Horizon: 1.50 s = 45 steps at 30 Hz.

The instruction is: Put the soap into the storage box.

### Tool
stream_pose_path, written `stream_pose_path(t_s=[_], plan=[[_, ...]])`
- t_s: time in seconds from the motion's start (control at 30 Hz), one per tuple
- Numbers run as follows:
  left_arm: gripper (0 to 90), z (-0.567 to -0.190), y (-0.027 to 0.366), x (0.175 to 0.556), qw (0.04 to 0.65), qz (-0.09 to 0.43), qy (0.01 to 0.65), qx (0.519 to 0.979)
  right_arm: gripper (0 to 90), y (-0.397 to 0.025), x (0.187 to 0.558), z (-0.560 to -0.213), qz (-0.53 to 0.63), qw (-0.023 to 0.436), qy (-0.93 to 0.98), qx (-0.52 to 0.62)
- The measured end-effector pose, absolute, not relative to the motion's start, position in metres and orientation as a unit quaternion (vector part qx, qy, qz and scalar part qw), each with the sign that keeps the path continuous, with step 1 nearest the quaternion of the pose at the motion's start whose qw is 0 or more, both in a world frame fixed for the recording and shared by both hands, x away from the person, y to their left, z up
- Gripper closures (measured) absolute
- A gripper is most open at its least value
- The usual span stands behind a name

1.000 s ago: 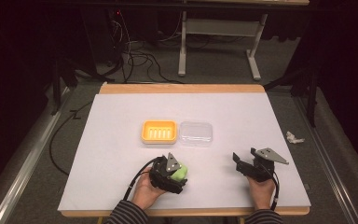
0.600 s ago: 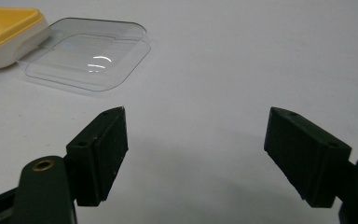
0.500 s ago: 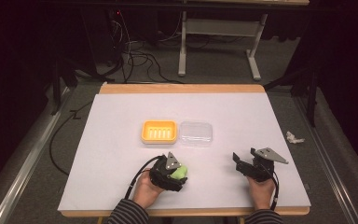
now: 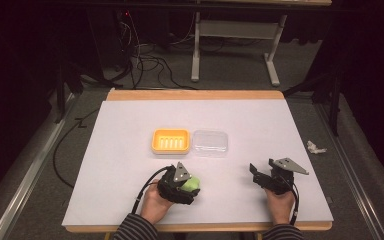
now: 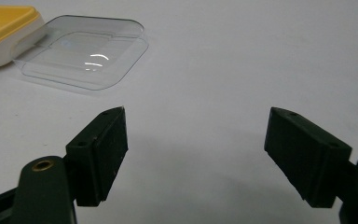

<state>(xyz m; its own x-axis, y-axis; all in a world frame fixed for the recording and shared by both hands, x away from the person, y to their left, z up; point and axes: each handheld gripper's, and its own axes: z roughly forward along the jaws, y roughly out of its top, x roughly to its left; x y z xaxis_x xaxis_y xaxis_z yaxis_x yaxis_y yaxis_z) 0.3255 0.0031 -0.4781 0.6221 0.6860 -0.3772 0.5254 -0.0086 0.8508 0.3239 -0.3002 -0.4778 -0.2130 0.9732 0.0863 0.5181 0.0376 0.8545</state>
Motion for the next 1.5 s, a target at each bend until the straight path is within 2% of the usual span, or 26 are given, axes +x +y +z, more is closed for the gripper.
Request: stream_pose_path(t_s=[0.7, 1.03, 1.5], plan=[[27.0, -0.453, 0.027, 0.329, 0.582, 0.092, 0.438, 0.679, 21.8, -0.301, 0.325, -0.478, 0.405, 0.273, 0.664, 0.566], [27.0, -0.439, 0.038, 0.337, 0.597, 0.085, 0.454, 0.656, 21.8, -0.301, 0.325, -0.478, 0.406, 0.273, 0.664, 0.565], [27.0, -0.42, 0.041, 0.349, 0.6, 0.097, 0.447, 0.656, 21.8, -0.301, 0.325, -0.478, 0.408, 0.273, 0.662, 0.567]])
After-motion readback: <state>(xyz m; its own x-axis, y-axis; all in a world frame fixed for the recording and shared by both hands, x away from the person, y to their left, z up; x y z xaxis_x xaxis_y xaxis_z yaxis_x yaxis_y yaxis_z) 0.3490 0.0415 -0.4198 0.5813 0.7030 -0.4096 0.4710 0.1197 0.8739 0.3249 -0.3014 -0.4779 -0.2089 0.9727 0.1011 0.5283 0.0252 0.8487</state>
